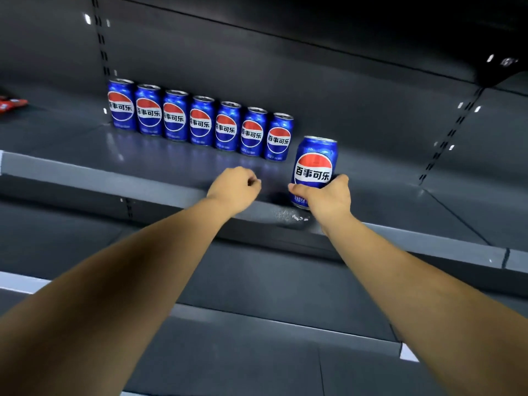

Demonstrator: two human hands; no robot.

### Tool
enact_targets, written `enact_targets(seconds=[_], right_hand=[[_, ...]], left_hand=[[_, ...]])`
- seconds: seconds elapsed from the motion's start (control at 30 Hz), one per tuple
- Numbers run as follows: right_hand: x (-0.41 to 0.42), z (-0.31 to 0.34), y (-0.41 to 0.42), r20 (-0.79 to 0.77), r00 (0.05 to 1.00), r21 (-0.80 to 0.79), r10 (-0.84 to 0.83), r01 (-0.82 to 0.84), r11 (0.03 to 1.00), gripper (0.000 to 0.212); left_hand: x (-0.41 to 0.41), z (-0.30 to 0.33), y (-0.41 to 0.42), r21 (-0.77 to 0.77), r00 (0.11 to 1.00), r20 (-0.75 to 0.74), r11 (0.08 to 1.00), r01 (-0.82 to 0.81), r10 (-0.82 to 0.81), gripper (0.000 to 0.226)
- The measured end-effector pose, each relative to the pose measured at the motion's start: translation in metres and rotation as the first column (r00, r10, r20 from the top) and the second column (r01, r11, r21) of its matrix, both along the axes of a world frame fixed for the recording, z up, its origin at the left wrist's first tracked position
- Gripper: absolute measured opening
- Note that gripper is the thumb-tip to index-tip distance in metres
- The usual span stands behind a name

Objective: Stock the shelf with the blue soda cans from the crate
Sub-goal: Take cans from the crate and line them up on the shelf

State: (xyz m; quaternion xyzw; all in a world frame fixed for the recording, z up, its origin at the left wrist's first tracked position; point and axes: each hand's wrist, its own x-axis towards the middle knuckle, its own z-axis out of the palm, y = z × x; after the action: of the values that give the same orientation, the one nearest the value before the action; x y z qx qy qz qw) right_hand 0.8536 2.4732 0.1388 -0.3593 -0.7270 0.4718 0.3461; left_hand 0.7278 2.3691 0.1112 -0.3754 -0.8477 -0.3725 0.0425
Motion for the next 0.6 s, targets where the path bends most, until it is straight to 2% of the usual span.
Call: enact_targets(seconds=[0.13, 0.27, 0.43, 0.6], right_hand=[[-0.01, -0.012, 0.024, 0.035, 0.999, 0.006, 0.037, -0.037, 0.999, 0.066], [-0.017, -0.013, 0.044, 0.03, 0.996, 0.001, 0.081, -0.081, 0.997, 0.067], [-0.031, -0.02, 0.069, 0.023, 0.995, -0.018, 0.096, -0.096, 0.995, 0.062], [-0.058, -0.027, 0.095, 0.153, 0.981, -0.083, 0.122, -0.11, 0.99, 0.074]], left_hand=[[-0.003, -0.001, 0.023, -0.082, 0.999, -0.005, 0.996, -0.038, 0.037, 0.025], [-0.005, -0.001, 0.037, -0.12, 0.995, 0.059, 0.99, -0.068, 0.076, 0.025], [0.0, -0.006, 0.048, -0.165, 0.969, -0.004, 0.956, -0.242, 0.245, 0.019], [-0.009, 0.0, 0.056, -0.226, 0.953, 0.071, 0.935, -0.274, 0.296, 0.019]])
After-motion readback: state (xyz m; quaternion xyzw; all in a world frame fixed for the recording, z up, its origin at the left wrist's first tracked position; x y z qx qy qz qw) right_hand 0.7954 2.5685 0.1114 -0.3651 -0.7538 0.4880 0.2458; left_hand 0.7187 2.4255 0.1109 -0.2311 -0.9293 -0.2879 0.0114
